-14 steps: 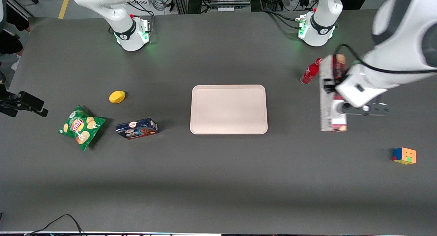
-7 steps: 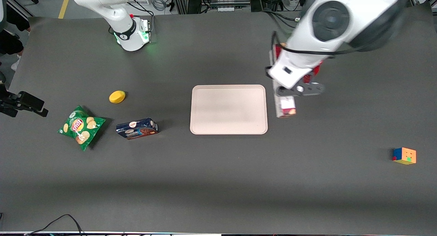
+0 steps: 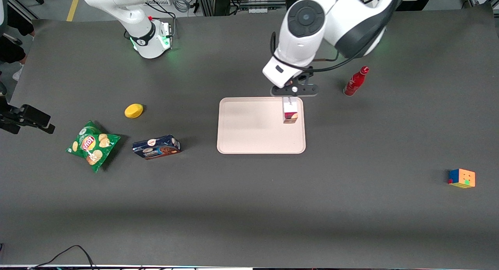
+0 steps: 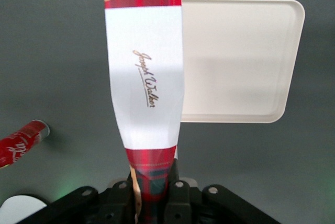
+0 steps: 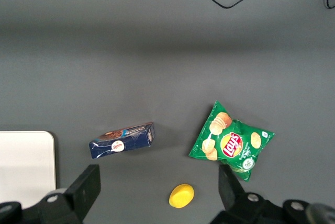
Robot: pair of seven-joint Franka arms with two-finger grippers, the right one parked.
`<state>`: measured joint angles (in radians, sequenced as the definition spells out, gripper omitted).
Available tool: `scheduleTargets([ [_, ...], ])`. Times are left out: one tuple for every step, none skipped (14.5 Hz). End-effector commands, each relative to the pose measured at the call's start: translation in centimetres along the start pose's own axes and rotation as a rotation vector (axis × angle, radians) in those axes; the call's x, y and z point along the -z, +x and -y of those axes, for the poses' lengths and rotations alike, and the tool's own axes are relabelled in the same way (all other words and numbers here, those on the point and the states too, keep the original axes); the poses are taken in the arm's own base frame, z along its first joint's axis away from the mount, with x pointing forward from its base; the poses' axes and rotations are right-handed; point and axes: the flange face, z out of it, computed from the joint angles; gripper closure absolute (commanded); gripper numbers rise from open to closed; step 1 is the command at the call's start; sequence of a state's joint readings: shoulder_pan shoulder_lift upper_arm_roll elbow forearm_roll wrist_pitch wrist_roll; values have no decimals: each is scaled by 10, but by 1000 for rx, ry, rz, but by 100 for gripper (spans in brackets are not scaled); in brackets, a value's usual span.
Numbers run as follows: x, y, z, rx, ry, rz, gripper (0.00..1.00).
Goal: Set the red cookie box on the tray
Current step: 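Carry the upright cookie box with the left gripper over the white tray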
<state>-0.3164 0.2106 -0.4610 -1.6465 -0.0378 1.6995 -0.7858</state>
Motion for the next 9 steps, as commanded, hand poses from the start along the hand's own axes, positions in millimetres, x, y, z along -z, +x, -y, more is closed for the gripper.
scheduleTargets([
  [-38,-26,-25,6,36,-61,90],
  [-54,-29,-27,-1,37,-65,90],
  [-69,-33,-30,-6,31,-74,90],
  [-81,-33,-29,0,35,-89,90],
  [-91,-32,-28,4,45,-109,90],
  [-102,-30,-26,3,44,-123,90],
  [-116,-28,-23,4,38,-125,90],
  [-130,-26,-21,2,35,-133,90],
  [-145,-23,-18,-1,33,-142,90],
])
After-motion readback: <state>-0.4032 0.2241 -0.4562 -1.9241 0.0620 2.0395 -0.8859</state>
